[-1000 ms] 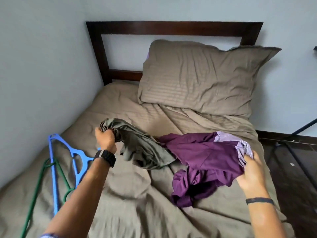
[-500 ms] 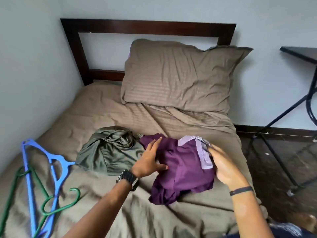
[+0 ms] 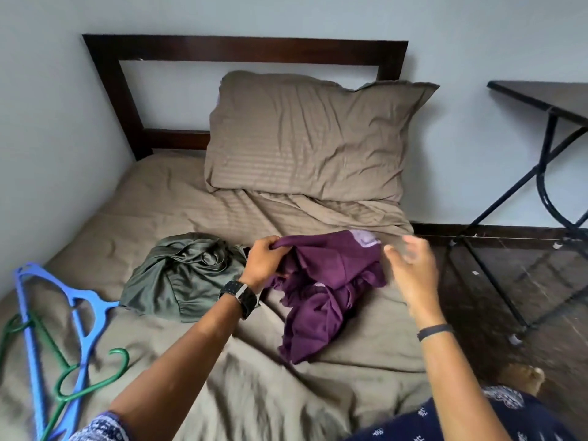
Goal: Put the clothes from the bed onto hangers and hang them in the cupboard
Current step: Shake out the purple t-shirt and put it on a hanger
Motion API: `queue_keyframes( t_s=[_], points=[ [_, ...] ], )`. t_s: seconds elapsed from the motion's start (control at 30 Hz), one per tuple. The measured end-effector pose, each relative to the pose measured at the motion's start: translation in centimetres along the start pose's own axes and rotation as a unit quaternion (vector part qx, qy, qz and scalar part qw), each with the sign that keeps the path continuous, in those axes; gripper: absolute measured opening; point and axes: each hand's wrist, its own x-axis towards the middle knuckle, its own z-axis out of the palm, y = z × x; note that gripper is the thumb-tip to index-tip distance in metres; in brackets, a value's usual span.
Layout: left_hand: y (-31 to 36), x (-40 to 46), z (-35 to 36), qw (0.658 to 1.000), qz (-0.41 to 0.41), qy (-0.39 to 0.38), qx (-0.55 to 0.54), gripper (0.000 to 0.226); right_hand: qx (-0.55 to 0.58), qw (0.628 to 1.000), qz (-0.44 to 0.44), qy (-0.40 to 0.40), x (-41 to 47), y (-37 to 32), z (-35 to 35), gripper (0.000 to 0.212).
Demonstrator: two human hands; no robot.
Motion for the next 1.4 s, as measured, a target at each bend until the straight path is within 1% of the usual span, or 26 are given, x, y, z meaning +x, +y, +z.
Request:
queue_keyframes(
  t_s=[0.03,0.07,0.13,0.17,0.2,0.23,0.27,0.3,0.33,0.37,0.43,0.47,0.53,0.57,0.63,0.7,0.77,0.83,0.9,0.97,1.07,1.17,1.23,1.3,1.37,1.4],
  points=[
    [0.5,-0.2,0.3,0.995,-0.037,-0.037,-0.084,0.014,0.020,0.998,-0.028,-0.046,-1.6,-0.9,0.8,0.026],
    [1.3,-0.4,0.6,0.983,-0.063,-0.073,-0.157,0.015,0.027,0.992,-0.040,-0.114,-2.7,-1.1,1.8,0.035],
    [3.1,-0.9,1.0,0.957,-0.084,-0.131,-0.246,0.016,-0.079,0.962,-0.069,-0.251,-4.6,-0.9,4.0,0.070],
    [3.8,-0.9,1.1,0.939,-0.083,-0.150,-0.297,0.016,-0.145,0.942,-0.068,-0.295,-5.1,-0.2,4.9,0.080],
    [4.2,-0.8,1.1,0.919,-0.078,-0.164,-0.351,0.018,-0.188,0.930,-0.055,-0.311,-5.2,0.7,5.6,0.075],
    [4.4,-0.6,1.0,0.908,-0.066,-0.172,-0.376,0.025,-0.185,0.937,-0.015,-0.296,-5.0,1.0,5.9,0.057],
    [4.5,-0.4,0.7,0.914,-0.051,-0.172,-0.364,0.034,-0.160,0.946,0.040,-0.280,-4.6,0.8,5.7,0.033],
    [4.5,-0.5,0.5,0.938,-0.036,-0.164,-0.304,0.041,-0.135,0.950,0.079,-0.271,-4.1,1.0,5.4,0.018],
    [4.2,-0.9,0.3,0.963,-0.025,-0.148,-0.224,0.044,-0.124,0.952,0.088,-0.267,-3.5,1.3,5.1,0.015],
    [3.6,-1.3,0.3,0.981,-0.012,-0.126,-0.145,0.039,-0.124,0.952,0.073,-0.269,-2.9,1.5,4.7,0.013],
    [1.8,-2.5,1.0,0.995,0.003,-0.100,-0.006,0.014,-0.191,0.936,-0.013,-0.294,-1.9,2.0,4.1,0.009],
    [0.7,-3.1,1.5,0.992,0.001,-0.108,0.064,0.007,-0.233,0.918,-0.029,-0.318,-1.8,2.3,4.1,0.027],
    [-1.2,-4.5,2.7,0.966,-0.013,-0.149,0.209,0.012,-0.282,0.897,-0.030,-0.339,-2.0,3.1,4.5,0.055],
    [-2.0,-5.1,3.4,0.952,-0.017,-0.162,0.260,0.020,-0.304,0.896,-0.039,-0.322,-2.1,3.7,4.8,0.055],
    [-3.1,-5.8,4.3,0.940,-0.004,-0.155,0.303,0.042,-0.302,0.913,-0.046,-0.269,-2.1,4.0,5.3,0.035],
    [-3.9,-6.0,4.9,0.943,0.012,-0.158,0.294,0.061,-0.246,0.940,-0.045,-0.231,-1.8,3.6,5.2,0.020],
    [-4.0,-5.9,5.0,0.936,0.023,-0.176,0.303,0.065,-0.169,0.962,-0.044,-0.212,-0.9,2.7,4.6,0.038],
    [-3.4,-5.4,5.0,0.925,0.011,-0.182,0.332,0.064,-0.048,0.980,-0.005,-0.194,0.2,1.0,3.4,0.037],
    [-2.2,-4.8,5.3,0.927,0.001,-0.160,0.340,0.068,0.098,0.967,0.093,-0.218,1.2,-1.0,2.1,0.020],
    [-0.5,-3.8,6.1,0.949,0.024,-0.124,0.289,0.076,0.222,0.927,0.170,-0.251,2.2,-2.8,0.7,0.009],
    [2.8,-1.3,7.2,0.954,0.097,-0.120,0.258,0.080,0.326,0.893,0.177,-0.256,4.2,-4.9,-0.6,0.008],
    [5.6,0.6,7.3,0.957,0.097,-0.169,0.214,0.088,0.376,0.886,0.140,-0.232,6.1,-6.6,-1.7,0.010],
    [6.8,1.7,6.5,0.972,0.064,-0.192,0.120,0.080,0.396,0.887,0.109,-0.208,7.2,-7.7,-3.3,0.014],
    [8.1,2.5,5.0,0.972,0.052,-0.225,0.049,0.050,0.397,0.896,0.082,-0.180,8.2,-8.3,-5.3,0.013],
    [9.8,3.4,3.0,0.970,0.071,-0.232,0.020,0.016,0.350,0.923,0.060,-0.146,8.8,-8.5,-7.4,0.023],
    [11.0,3.7,2.1,0.970,0.087,-0.227,0.004,0.014,0.313,0.940,0.042,-0.131,9.1,-8.5,-8.3,0.027]
  ],
)
